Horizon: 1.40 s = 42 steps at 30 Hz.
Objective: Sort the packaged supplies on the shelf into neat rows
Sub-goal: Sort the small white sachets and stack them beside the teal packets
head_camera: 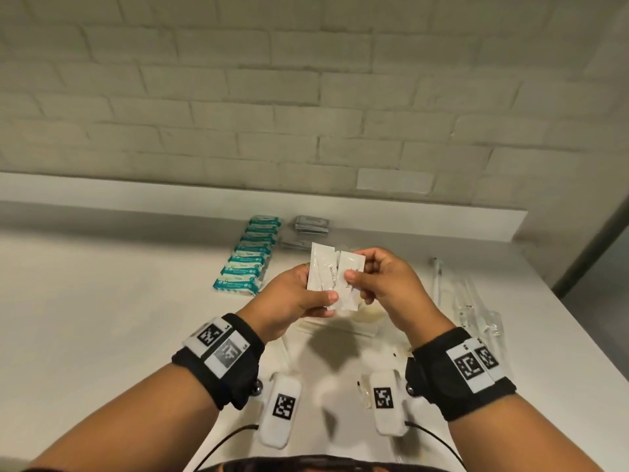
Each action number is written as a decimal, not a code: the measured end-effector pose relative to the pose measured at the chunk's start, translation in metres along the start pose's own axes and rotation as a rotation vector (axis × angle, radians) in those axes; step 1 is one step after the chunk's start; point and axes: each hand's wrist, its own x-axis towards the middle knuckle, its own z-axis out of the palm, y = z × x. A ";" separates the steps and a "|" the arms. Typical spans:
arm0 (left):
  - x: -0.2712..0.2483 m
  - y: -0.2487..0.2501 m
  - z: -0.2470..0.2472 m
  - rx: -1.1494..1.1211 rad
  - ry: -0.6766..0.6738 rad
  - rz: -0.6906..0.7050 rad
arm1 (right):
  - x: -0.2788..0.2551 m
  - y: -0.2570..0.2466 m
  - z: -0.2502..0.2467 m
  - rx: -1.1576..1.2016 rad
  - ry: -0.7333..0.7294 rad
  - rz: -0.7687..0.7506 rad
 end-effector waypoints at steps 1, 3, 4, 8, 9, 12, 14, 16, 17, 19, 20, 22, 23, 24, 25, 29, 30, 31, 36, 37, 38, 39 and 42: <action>0.001 0.000 -0.002 0.002 -0.003 -0.010 | 0.001 -0.002 -0.002 -0.002 0.016 0.011; 0.003 0.000 -0.004 0.021 0.012 -0.025 | 0.003 -0.006 -0.004 -0.027 -0.017 0.044; 0.005 0.000 -0.005 0.042 0.021 -0.027 | 0.003 -0.008 -0.004 -0.063 -0.058 0.068; 0.010 -0.003 -0.003 0.124 0.000 -0.001 | 0.003 -0.007 0.000 -0.190 -0.092 0.102; 0.012 -0.004 -0.003 0.111 0.009 -0.002 | 0.003 -0.007 -0.001 -0.188 -0.068 0.094; 0.016 -0.006 -0.004 0.103 0.090 0.005 | 0.005 -0.004 -0.012 -0.146 0.031 0.079; 0.020 -0.009 -0.008 0.162 0.146 0.003 | 0.005 -0.003 -0.020 -0.082 0.085 0.082; 0.023 -0.009 -0.011 0.119 0.159 -0.016 | 0.006 0.000 -0.027 -0.015 0.100 0.078; 0.023 -0.009 -0.012 0.100 0.161 -0.014 | 0.006 0.002 -0.029 0.013 0.099 0.075; 0.024 -0.009 -0.013 0.190 0.172 0.004 | 0.007 0.003 -0.033 0.064 0.117 0.076; 0.025 -0.010 -0.014 0.256 0.183 0.015 | 0.008 0.003 -0.035 0.079 0.133 0.081; 0.027 -0.014 -0.016 0.308 0.228 0.034 | 0.010 0.001 -0.039 0.075 0.167 0.091; 0.028 -0.016 -0.018 0.305 0.251 0.041 | 0.012 -0.001 -0.041 0.072 0.172 0.097; 0.029 -0.017 -0.019 0.296 0.268 0.048 | 0.012 -0.003 -0.041 0.070 0.163 0.109; 0.029 -0.016 -0.019 0.276 0.274 0.056 | 0.013 -0.005 -0.040 0.061 0.140 0.126; 0.028 -0.011 -0.011 0.077 0.179 0.099 | 0.013 -0.002 -0.016 -0.030 0.065 0.193; 0.028 -0.011 -0.009 0.050 0.169 0.111 | 0.013 0.000 -0.009 -0.020 0.055 0.215; 0.028 -0.010 -0.008 0.028 0.170 0.119 | 0.013 0.003 -0.004 0.029 0.044 0.244; 0.022 -0.008 -0.009 -0.042 0.133 0.133 | 0.014 0.001 0.014 0.409 0.072 0.307; 0.022 -0.009 -0.008 -0.039 0.132 0.148 | 0.013 -0.001 0.019 0.447 0.062 0.309; 0.023 -0.009 -0.005 -0.058 0.149 0.168 | 0.012 -0.004 0.024 0.470 0.035 0.322; 0.025 -0.008 -0.001 -0.096 0.178 0.184 | 0.010 -0.006 0.029 0.466 -0.010 0.343; 0.034 -0.002 0.003 -0.274 0.311 0.183 | 0.008 -0.009 0.041 0.135 -0.120 0.337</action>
